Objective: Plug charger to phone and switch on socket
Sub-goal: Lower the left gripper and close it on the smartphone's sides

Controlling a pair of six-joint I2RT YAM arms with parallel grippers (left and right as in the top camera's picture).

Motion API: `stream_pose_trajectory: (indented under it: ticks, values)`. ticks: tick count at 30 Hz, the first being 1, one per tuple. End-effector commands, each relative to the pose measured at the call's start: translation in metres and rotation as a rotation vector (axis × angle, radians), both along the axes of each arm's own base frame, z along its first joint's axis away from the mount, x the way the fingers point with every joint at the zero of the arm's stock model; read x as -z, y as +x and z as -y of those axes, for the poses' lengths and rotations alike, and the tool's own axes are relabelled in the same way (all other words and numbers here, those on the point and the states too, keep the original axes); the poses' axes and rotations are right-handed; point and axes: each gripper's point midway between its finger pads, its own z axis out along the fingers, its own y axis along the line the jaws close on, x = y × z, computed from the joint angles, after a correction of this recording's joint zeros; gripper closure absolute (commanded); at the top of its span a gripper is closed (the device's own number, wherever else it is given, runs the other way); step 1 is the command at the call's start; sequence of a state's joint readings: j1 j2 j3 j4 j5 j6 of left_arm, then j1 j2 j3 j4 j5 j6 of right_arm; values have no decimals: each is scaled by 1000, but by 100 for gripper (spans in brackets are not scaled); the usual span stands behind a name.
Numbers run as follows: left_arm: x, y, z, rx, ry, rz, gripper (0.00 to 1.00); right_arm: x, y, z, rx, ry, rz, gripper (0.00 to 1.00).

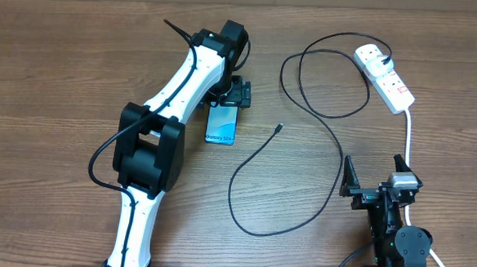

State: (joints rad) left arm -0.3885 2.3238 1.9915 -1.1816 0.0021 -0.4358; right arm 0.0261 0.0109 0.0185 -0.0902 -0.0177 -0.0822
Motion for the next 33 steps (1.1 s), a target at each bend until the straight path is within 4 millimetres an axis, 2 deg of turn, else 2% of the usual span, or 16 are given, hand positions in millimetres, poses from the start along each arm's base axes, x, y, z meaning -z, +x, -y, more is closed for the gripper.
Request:
stream_pose_trajectory:
  ticks: [1,5,11,31,33]
  values:
    - [16,-4,-3,24,24,-13,0,2,0,3,18,-5,4,0]
    - [23,-6,-3,101,29,-14,0,2,0,3,18,-5,3,0]
    - [32,-8,-6,103,36,-19,0,2,0,3,18,-5,3,0]
    - [33,-14,-7,104,43,-42,0,2,0,3,18,-5,3,0]
    - [33,-15,-8,104,44,-46,4,2,0,3,18,-5,4,0]
